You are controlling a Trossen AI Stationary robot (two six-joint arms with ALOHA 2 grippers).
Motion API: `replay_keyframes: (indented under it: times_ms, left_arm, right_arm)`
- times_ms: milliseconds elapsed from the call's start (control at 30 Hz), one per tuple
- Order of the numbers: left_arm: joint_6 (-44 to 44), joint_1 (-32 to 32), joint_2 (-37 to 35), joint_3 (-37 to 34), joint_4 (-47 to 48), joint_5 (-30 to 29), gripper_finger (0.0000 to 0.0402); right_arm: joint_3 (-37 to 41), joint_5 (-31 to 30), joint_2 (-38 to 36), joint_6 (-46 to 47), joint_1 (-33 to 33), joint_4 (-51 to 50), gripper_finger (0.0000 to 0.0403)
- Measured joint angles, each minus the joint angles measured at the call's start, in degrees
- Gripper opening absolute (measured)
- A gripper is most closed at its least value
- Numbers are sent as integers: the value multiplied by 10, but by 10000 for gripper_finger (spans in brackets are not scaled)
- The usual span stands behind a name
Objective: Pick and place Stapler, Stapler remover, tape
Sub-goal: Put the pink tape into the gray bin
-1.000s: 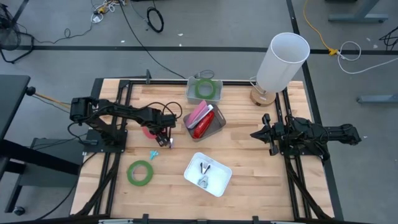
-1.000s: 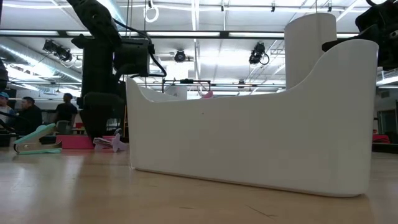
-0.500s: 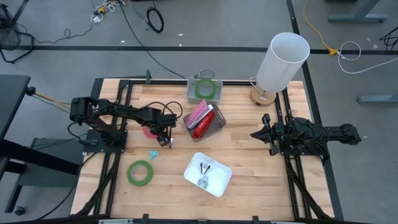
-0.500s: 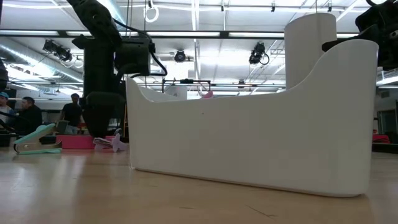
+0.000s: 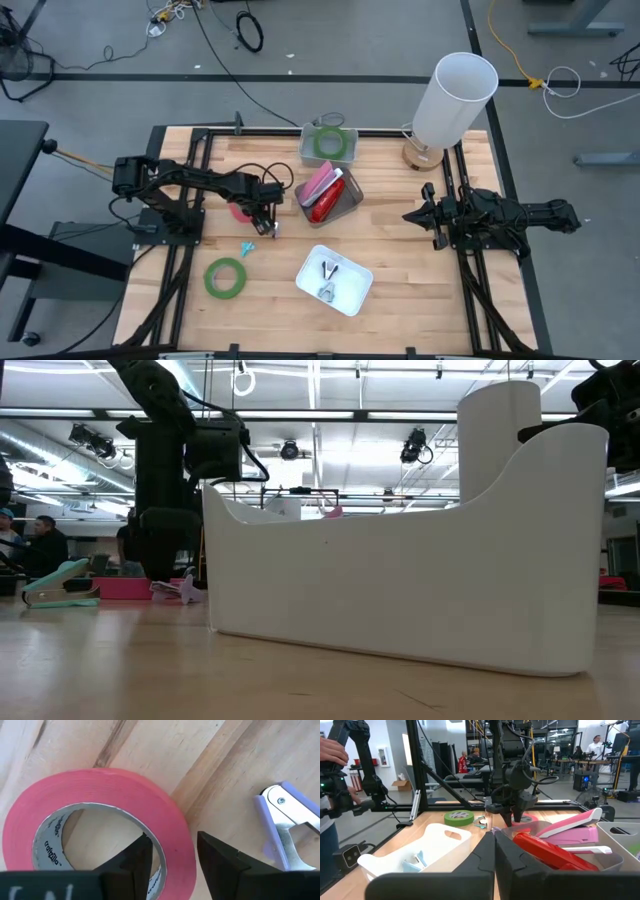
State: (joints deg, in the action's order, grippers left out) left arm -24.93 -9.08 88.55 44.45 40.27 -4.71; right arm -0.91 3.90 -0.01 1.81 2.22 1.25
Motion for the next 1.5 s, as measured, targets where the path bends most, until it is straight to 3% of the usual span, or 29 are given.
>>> replay_keyframes:
  times_ms: [667,1167,1500]
  left_arm:
    - [2,0,0,0,-1,0,106]
    - [16,0,-2,2,7,-3,101]
    - [38,0,-2,72,64,-3,101]
  right_arm:
    - [0,0,0,0,0,0,2]
    - [0,0,0,0,0,0,2]
    - [0,0,0,0,0,0,2]
